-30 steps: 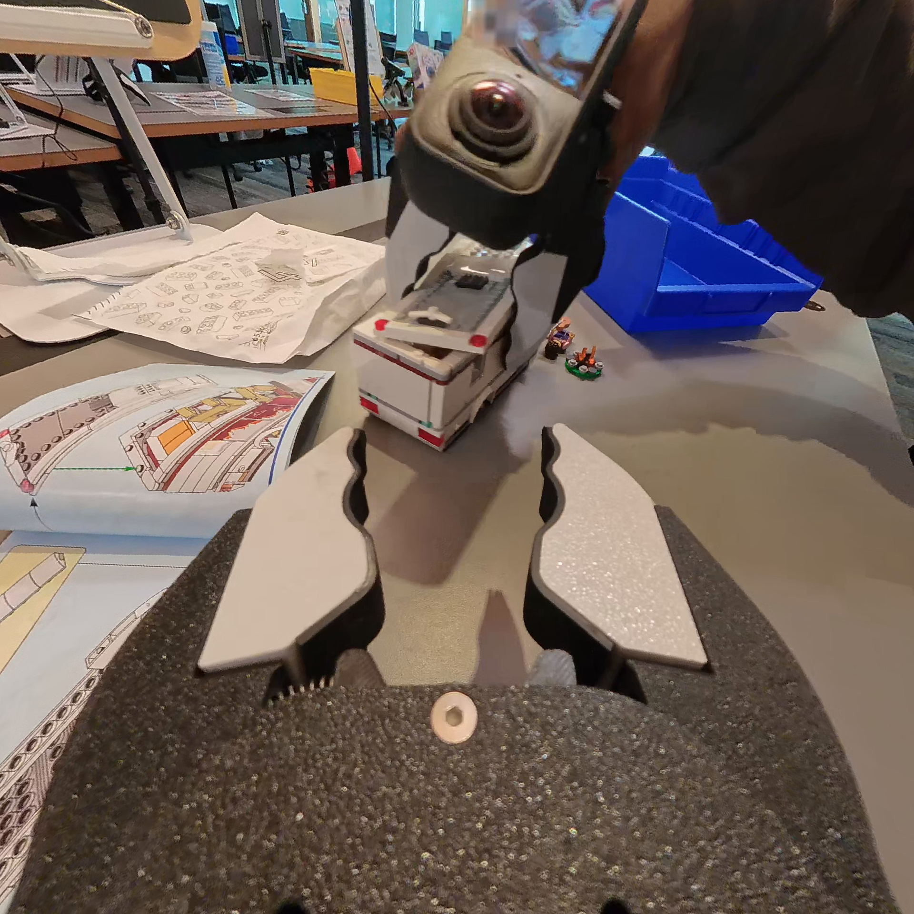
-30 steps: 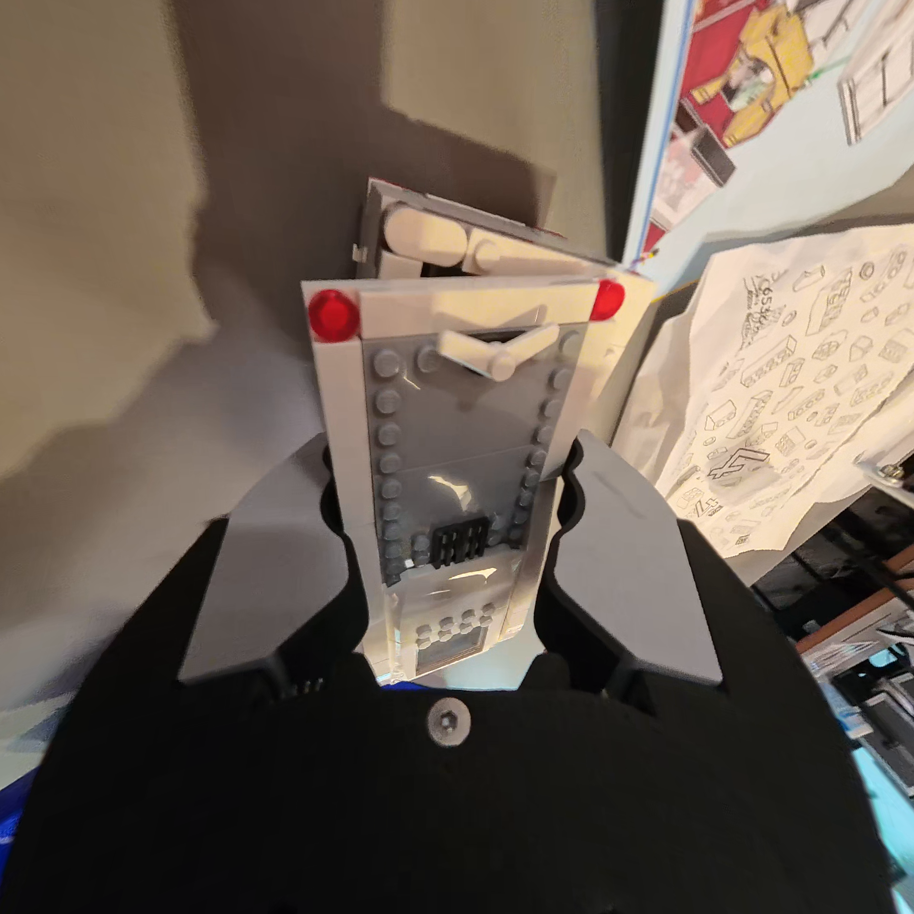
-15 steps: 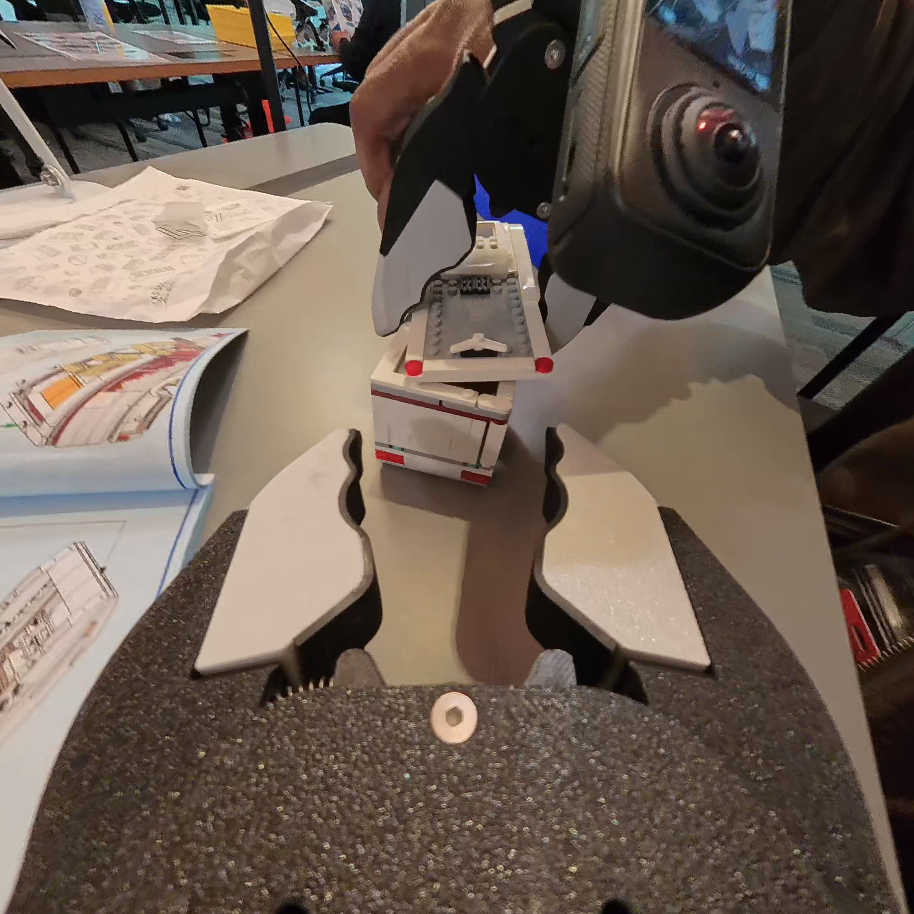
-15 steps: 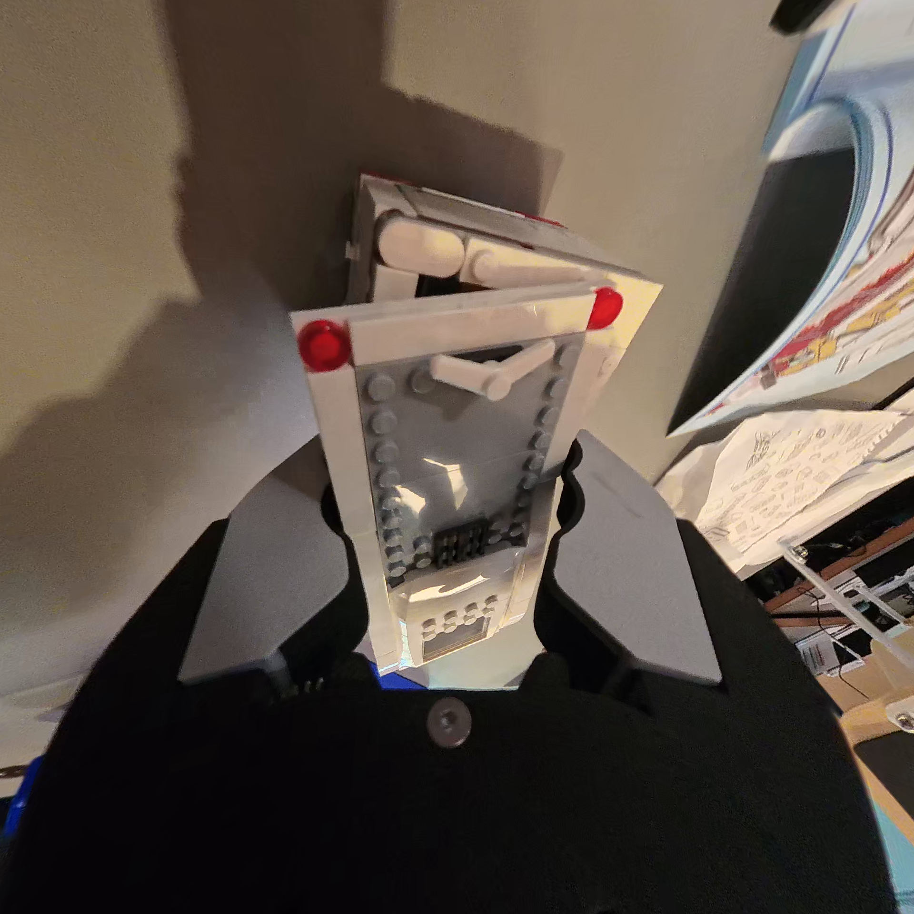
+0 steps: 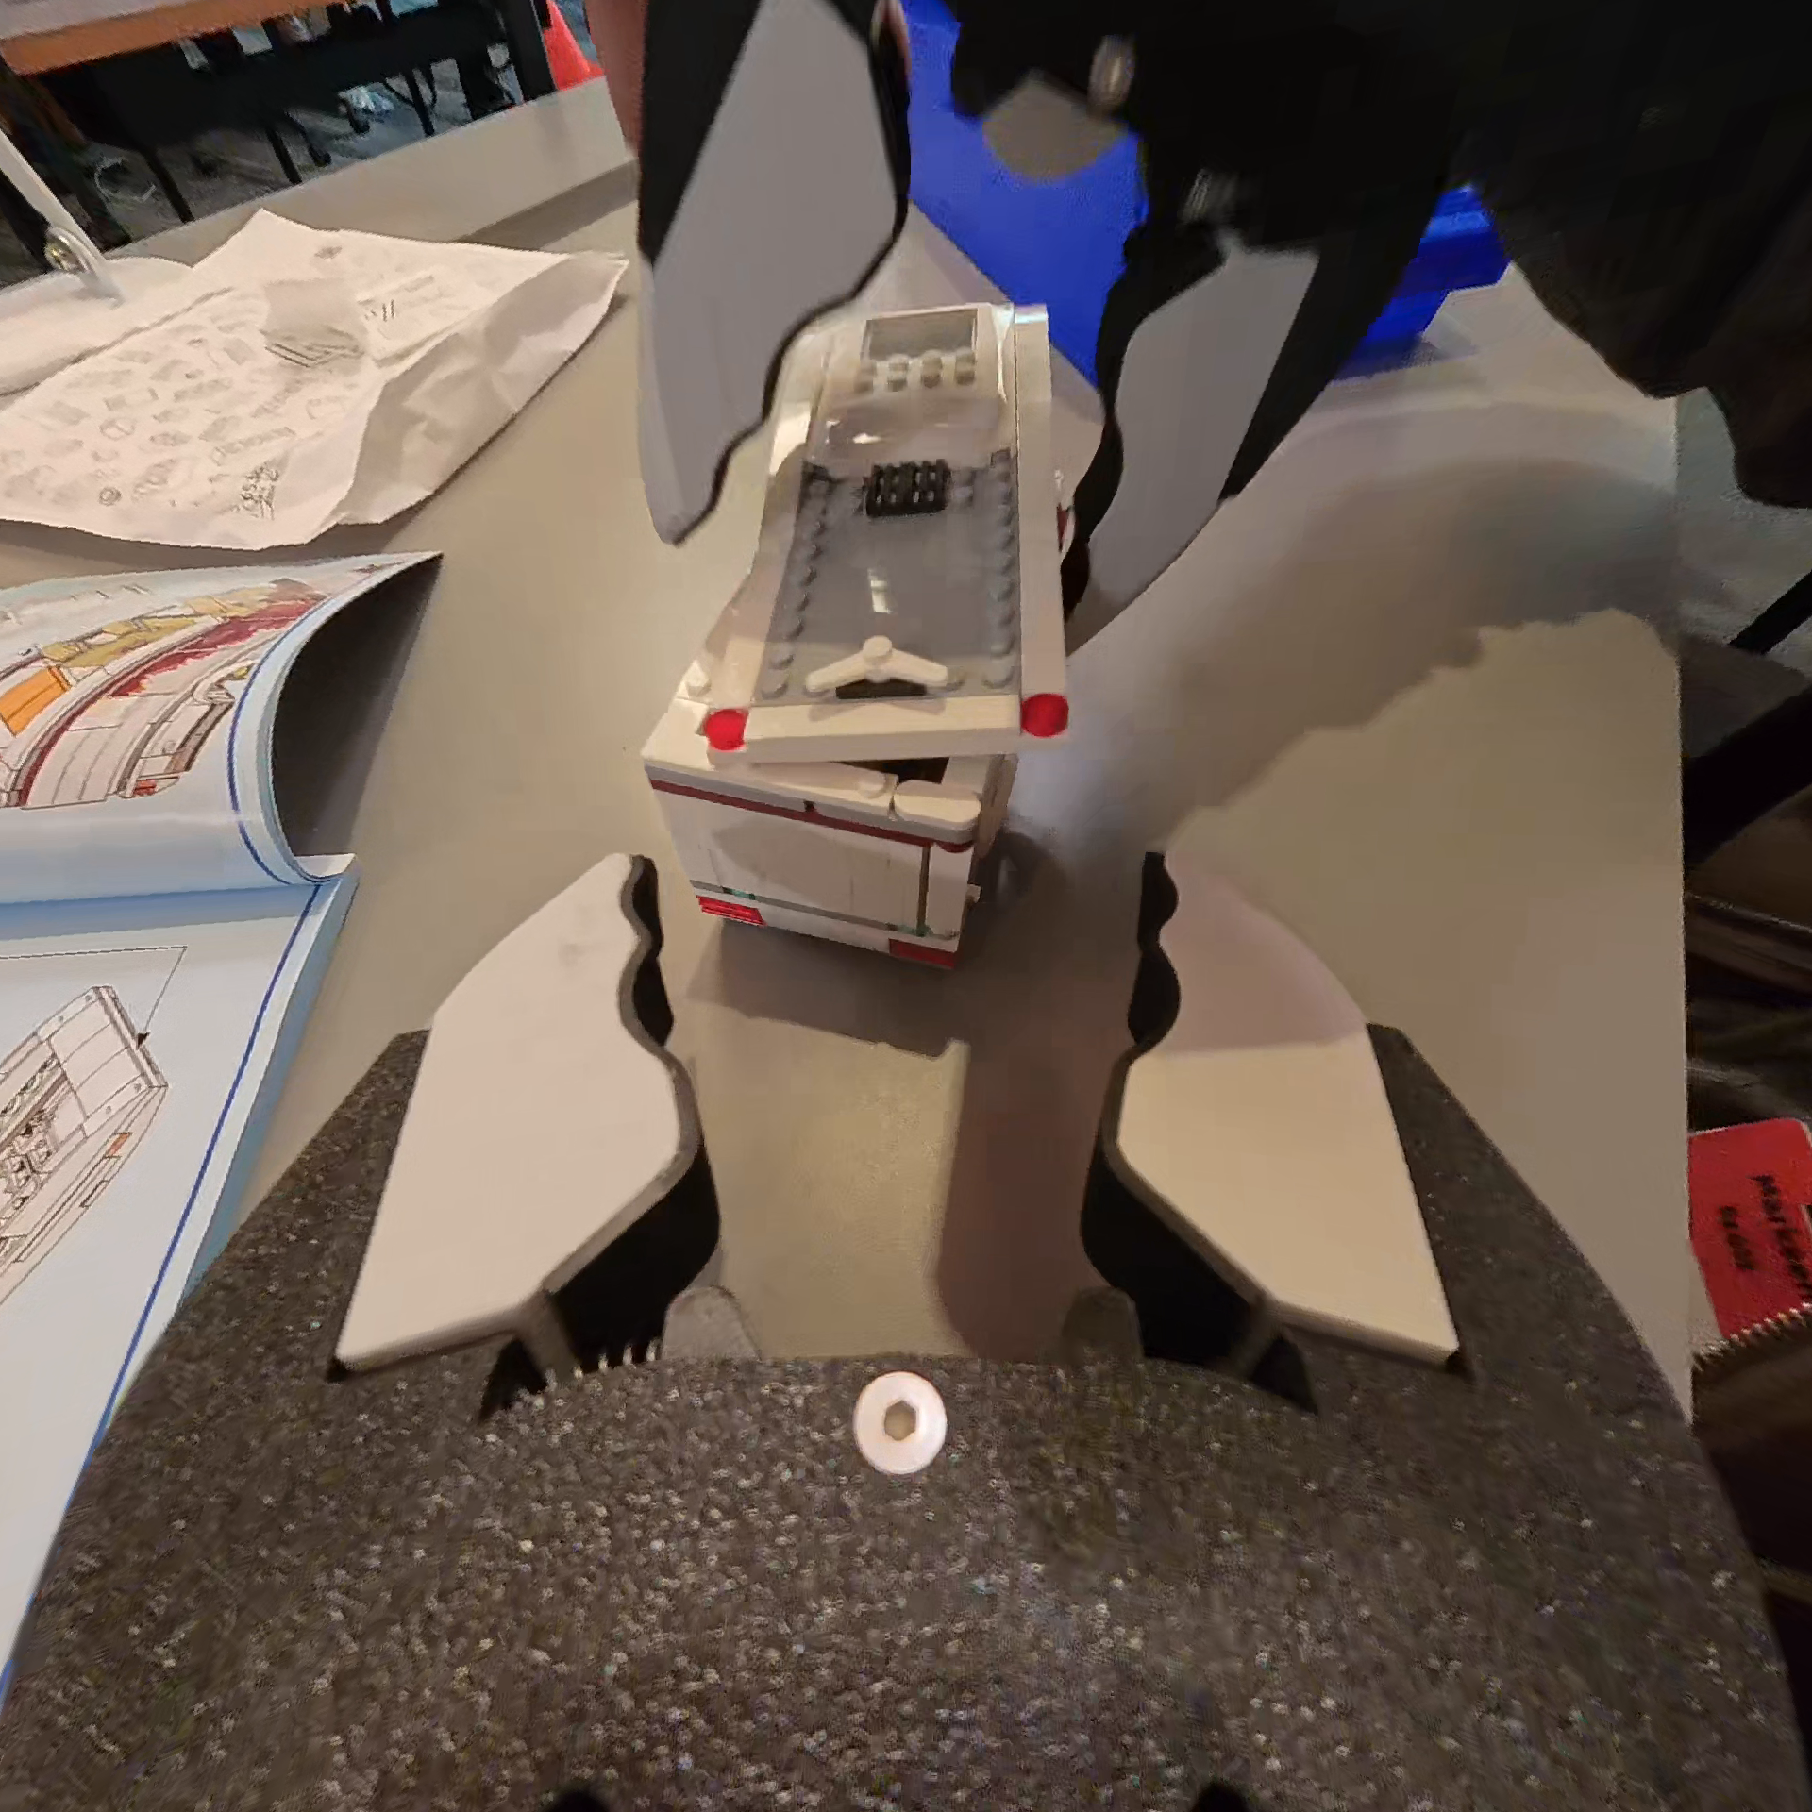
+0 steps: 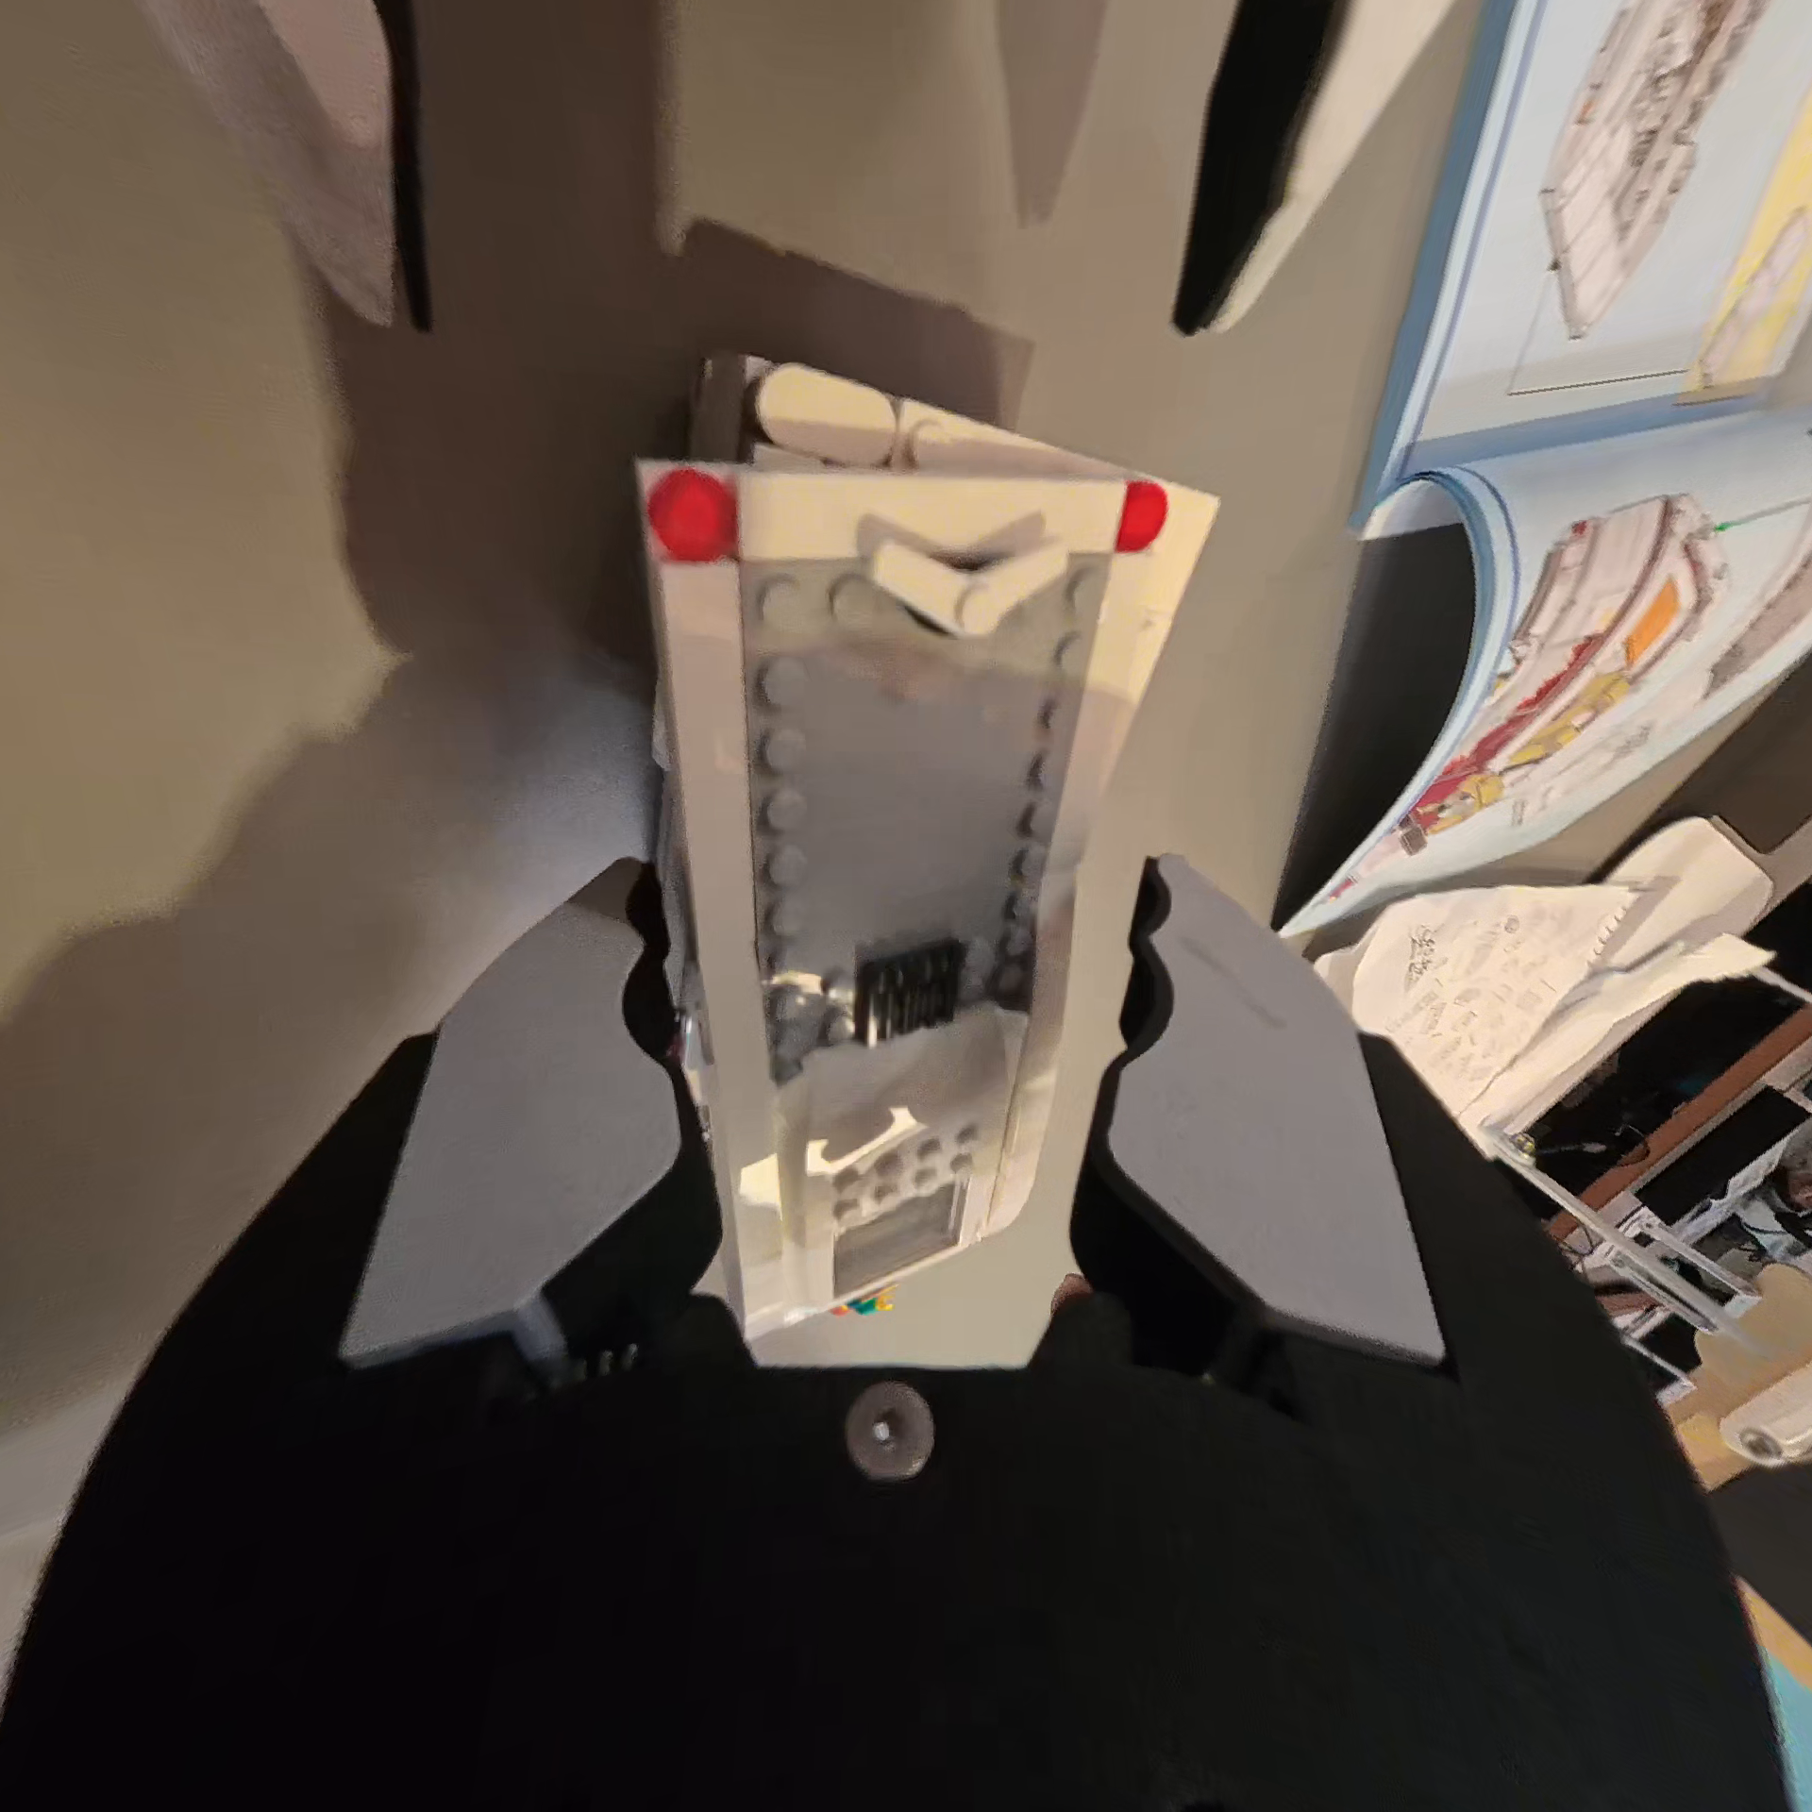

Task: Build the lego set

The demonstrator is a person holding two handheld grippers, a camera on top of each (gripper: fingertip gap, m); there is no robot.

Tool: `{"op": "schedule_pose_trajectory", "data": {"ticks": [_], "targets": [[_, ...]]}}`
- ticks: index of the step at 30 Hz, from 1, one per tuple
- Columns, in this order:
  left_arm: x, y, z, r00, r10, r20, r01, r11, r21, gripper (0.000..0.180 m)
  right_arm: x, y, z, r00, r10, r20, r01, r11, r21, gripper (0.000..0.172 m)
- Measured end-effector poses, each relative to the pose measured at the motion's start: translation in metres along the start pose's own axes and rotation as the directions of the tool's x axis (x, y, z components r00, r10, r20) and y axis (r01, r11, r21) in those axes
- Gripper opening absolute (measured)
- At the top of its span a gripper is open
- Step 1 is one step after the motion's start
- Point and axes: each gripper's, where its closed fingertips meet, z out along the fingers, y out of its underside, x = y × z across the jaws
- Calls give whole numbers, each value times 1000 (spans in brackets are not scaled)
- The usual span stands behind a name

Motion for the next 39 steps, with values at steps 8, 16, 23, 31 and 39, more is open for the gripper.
{"op": "schedule_pose_trajectory", "data": {"ticks": [8,16,23,31,39], "targets": [[-18,4,19,997,58,47,-54,995,-83,110,7,19,-48,980,142,-142,-105,965,240,102],[-19,13,36,983,176,-49,-182,969,-170,109,-16,72,-53,846,491,-208,-335,793,508,104],[-24,16,48,975,215,-48,-220,952,-213,103,-32,97,-27,729,643,-236,-434,700,567,96],[-25,20,51,968,252,-22,-249,937,-245,95,-38,90,-19,720,636,-278,-436,726,531,88],[-19,21,50,973,230,-3,-223,942,-252,94,-50,89,-9,693,681,-236,-480,681,553,84]]}}
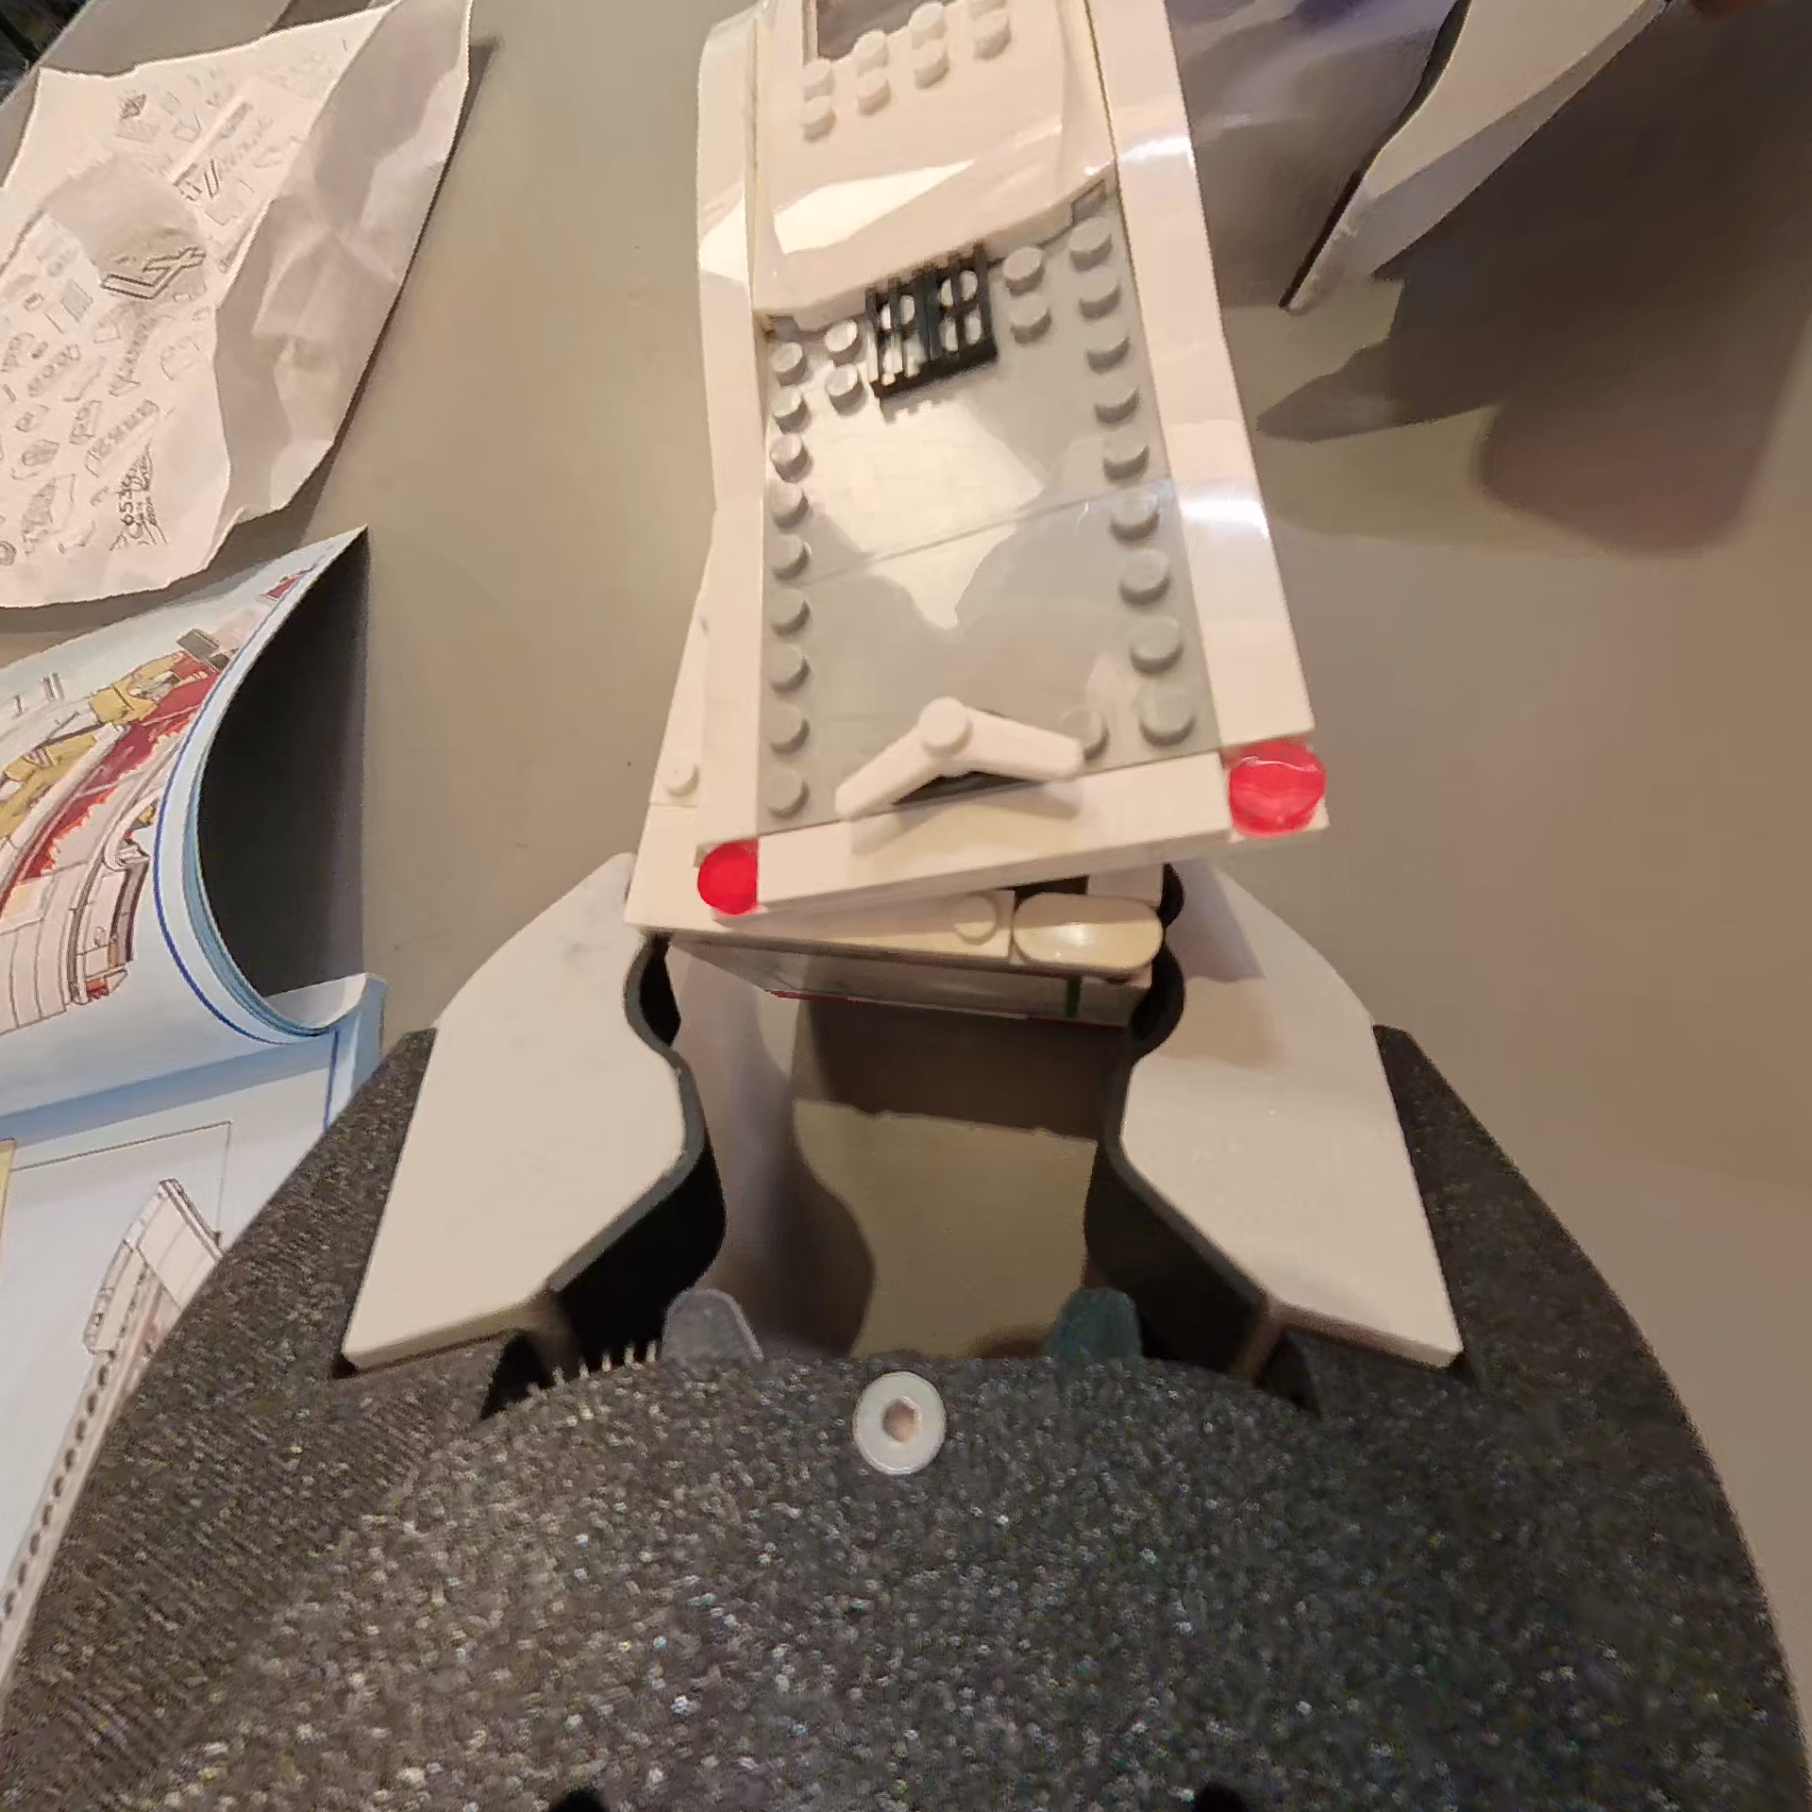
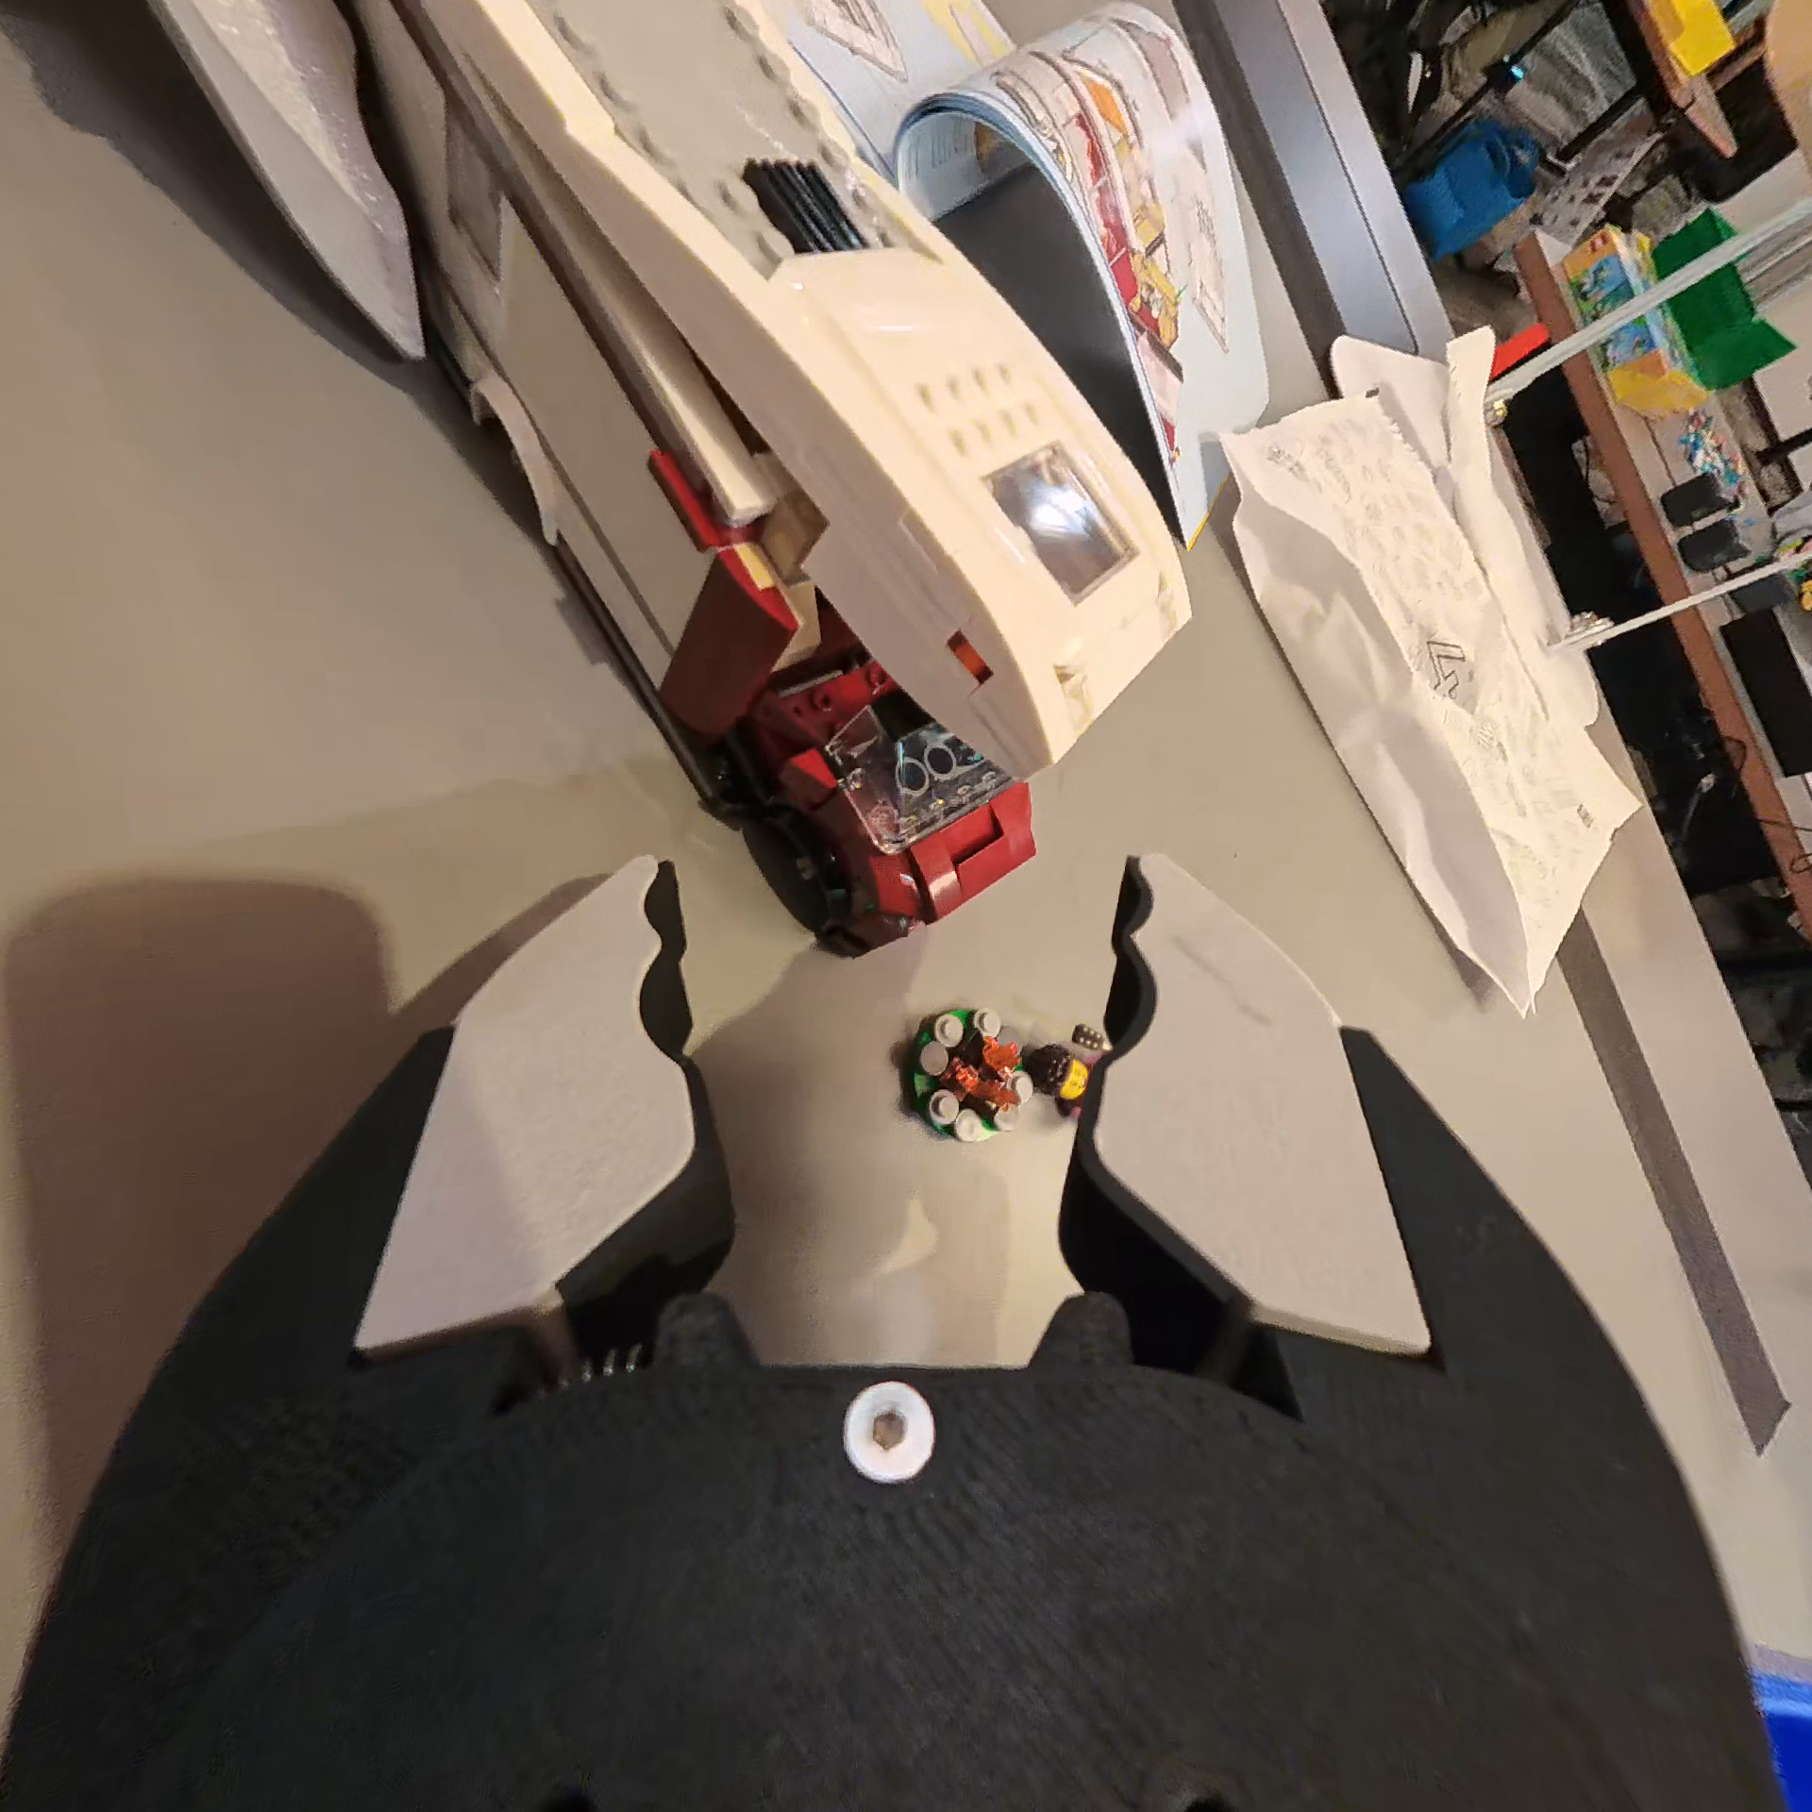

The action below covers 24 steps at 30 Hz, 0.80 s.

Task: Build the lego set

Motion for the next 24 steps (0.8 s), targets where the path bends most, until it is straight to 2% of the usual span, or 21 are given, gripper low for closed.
{"op": "schedule_pose_trajectory", "data": {"ticks": [12,17,24], "targets": [[51,-7,-11,978,-201,62,202,979,-8,91,-17,-9,-23,987,147,-71,-141,987,82,83],[88,-23,-14,965,-259,-35,260,965,28,82,-32,-9,-28,970,239,-52,-233,966,108,83],[91,-26,-12,953,-296,65,294,955,41,105,-53,-9,-27,955,293,-49,-288,953,91,82]]}}
